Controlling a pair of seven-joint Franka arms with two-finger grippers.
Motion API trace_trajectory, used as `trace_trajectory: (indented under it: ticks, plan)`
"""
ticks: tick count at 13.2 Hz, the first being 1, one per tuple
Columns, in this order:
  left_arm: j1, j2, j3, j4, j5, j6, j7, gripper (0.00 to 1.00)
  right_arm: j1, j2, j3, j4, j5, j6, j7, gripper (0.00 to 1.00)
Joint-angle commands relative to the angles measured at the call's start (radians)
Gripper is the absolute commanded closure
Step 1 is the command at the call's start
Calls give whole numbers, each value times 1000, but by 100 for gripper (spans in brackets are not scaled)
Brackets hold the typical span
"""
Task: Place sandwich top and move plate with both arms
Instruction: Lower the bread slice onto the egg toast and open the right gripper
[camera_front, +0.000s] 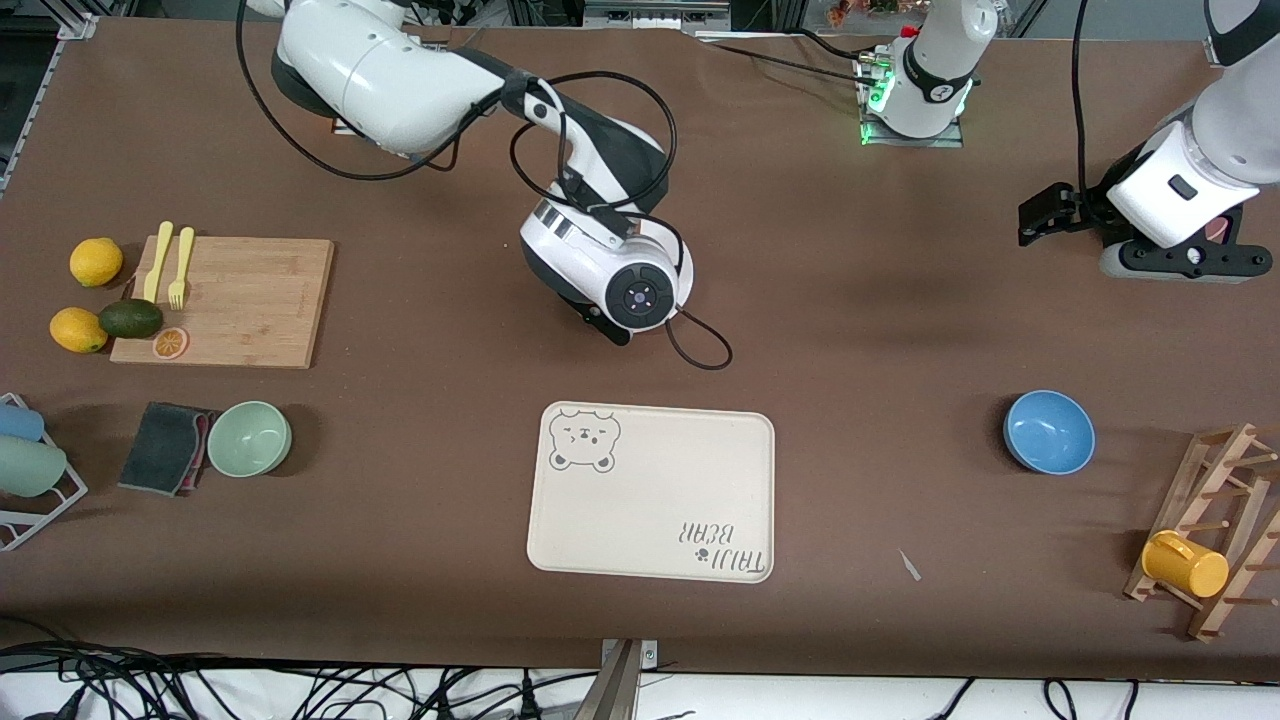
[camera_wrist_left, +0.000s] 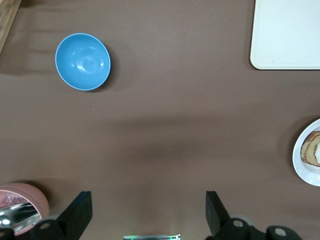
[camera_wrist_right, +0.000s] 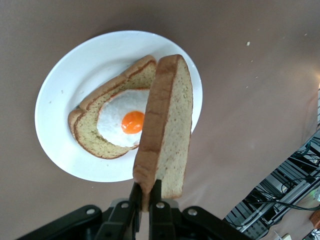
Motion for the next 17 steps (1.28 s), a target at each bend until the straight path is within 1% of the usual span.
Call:
trace_trajectory:
  ticks: [1, 5, 9, 10, 11, 12, 13, 14, 15, 16, 17]
  plan:
    - [1, 9, -1, 26, -2, -19, 2, 0, 18, 20, 23, 73, 15, -21, 26, 100]
    - [1, 9, -1, 26, -2, -19, 2, 0, 46, 60, 20, 70, 12, 5, 42, 100]
    - [1, 9, -1, 24, -4, -19, 2, 0, 56, 89, 13, 67, 2, -5, 42, 100]
    - [1, 9, -1, 24, -4, -19, 2, 0, 53, 89, 13, 70, 2, -1, 36, 91]
    - [1, 9, -1, 24, -4, -19, 2, 0, 55, 89, 10, 70, 2, 4, 31, 45]
    - [1, 11, -1, 24, -4, -19, 2, 0, 56, 86, -1, 70, 2, 15, 31, 9]
    - [1, 11, -1, 24, -4, -19, 2, 0, 58, 75, -22, 64, 4, 24, 25, 0]
    - [1, 11, -1, 26, -4, -19, 2, 0, 63, 56, -32, 58, 5, 27, 2, 0]
    - [1, 11, -1, 26, -4, -19, 2, 0, 72, 30, -56, 44, 10, 39, -29, 0]
    - [1, 11, -1, 26, -2, -19, 2, 0, 76, -6, -96, 31, 18, 59, -49, 0]
    - [1, 11, -1, 26, -4, -19, 2, 0, 81, -38, -130, 0, 44, 82, -91, 0]
